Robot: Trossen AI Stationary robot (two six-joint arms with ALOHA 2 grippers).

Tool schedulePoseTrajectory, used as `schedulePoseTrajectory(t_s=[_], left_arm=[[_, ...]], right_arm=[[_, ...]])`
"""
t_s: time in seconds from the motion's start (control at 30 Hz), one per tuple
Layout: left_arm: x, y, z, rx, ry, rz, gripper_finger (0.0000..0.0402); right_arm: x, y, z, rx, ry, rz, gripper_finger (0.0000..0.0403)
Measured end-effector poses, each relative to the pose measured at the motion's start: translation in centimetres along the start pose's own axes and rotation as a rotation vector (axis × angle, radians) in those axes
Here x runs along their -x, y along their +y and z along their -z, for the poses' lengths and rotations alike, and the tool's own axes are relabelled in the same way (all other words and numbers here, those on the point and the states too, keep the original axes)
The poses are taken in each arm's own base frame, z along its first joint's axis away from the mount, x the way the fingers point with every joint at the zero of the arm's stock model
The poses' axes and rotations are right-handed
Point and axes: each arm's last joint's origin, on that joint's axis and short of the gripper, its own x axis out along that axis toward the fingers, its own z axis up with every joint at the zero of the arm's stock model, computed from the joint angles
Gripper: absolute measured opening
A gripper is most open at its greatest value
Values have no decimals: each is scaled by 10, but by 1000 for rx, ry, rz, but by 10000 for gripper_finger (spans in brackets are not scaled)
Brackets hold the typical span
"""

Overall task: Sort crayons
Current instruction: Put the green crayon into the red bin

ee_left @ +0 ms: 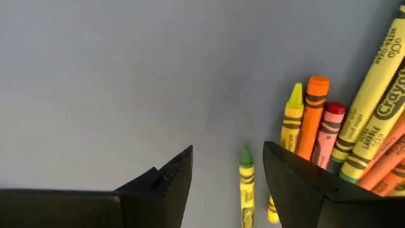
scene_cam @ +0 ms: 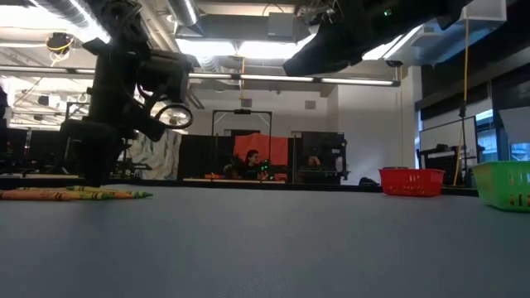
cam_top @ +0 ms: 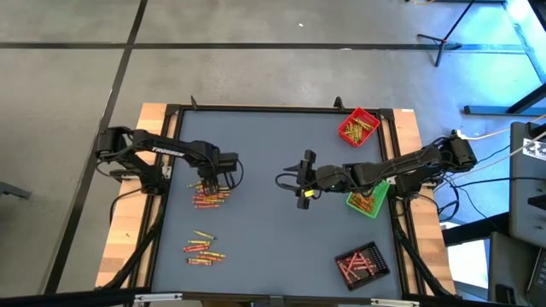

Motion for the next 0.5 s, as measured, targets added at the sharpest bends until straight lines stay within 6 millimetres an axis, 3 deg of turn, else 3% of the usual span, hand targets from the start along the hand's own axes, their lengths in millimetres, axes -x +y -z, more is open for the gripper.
schedulePoseTrajectory(t_s=[0.13,0.5], left_arm=[[3,3,4,59,58,-20,175],[-12,7,15,85,126,90,175]], right_arm=[[0,0,0,0,0,0,222],[0,0,0,0,2,0,222]])
